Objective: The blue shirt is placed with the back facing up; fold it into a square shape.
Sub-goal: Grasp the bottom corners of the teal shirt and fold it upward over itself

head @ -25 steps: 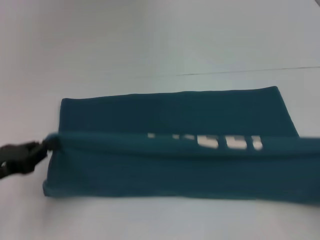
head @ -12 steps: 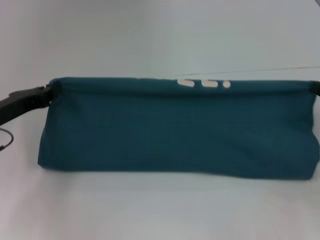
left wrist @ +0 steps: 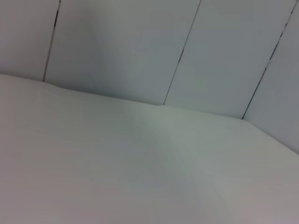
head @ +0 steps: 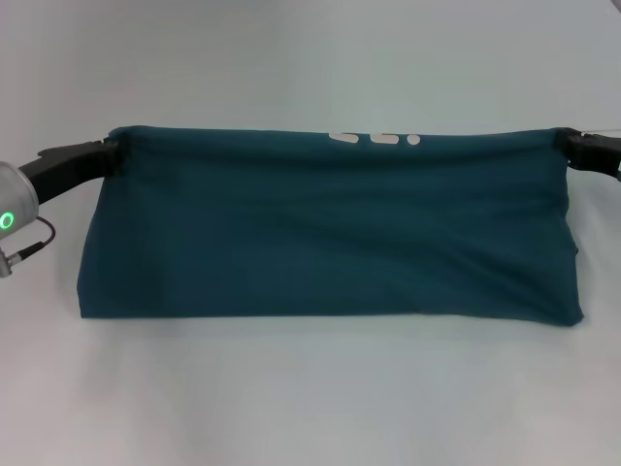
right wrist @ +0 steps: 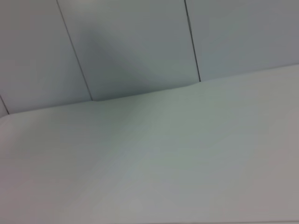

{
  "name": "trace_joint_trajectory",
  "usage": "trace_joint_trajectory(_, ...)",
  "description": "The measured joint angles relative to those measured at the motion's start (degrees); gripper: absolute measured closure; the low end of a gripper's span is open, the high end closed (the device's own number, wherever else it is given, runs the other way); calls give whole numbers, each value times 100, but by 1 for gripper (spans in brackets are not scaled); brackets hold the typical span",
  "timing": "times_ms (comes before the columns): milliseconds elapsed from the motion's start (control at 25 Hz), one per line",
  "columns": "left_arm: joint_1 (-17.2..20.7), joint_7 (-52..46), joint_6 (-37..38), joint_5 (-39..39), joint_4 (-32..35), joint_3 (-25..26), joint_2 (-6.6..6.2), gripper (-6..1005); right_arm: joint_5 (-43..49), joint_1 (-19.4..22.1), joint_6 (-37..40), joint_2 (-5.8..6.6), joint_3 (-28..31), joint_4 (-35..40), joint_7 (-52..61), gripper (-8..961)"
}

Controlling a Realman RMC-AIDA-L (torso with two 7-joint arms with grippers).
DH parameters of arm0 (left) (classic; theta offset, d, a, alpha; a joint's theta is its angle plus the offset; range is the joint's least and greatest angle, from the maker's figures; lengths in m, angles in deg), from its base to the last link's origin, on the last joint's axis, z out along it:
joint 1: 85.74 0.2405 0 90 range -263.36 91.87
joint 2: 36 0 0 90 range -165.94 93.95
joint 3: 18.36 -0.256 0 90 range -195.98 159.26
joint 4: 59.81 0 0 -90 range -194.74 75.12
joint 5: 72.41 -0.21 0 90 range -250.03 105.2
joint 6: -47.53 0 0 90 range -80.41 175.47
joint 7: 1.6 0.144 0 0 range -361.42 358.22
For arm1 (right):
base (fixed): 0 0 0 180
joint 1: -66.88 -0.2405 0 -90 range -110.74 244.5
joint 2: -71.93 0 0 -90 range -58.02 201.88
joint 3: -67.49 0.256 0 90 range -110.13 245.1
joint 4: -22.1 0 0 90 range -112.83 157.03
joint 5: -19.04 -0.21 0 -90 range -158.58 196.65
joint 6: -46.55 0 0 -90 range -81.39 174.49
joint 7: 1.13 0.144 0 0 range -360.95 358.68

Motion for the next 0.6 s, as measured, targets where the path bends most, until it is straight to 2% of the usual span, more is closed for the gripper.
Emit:
trace_joint_trajectory(400, -118, 11, -287, 0, -136, -37, 6, 921, -8, -104, -343, -33, -10, -156, -134, 921)
trace_joint_trajectory(600, -118, -7, -455, 23, -160, -74, 48, 906, -9, -112, -604, -40, -56, -254, -240, 922)
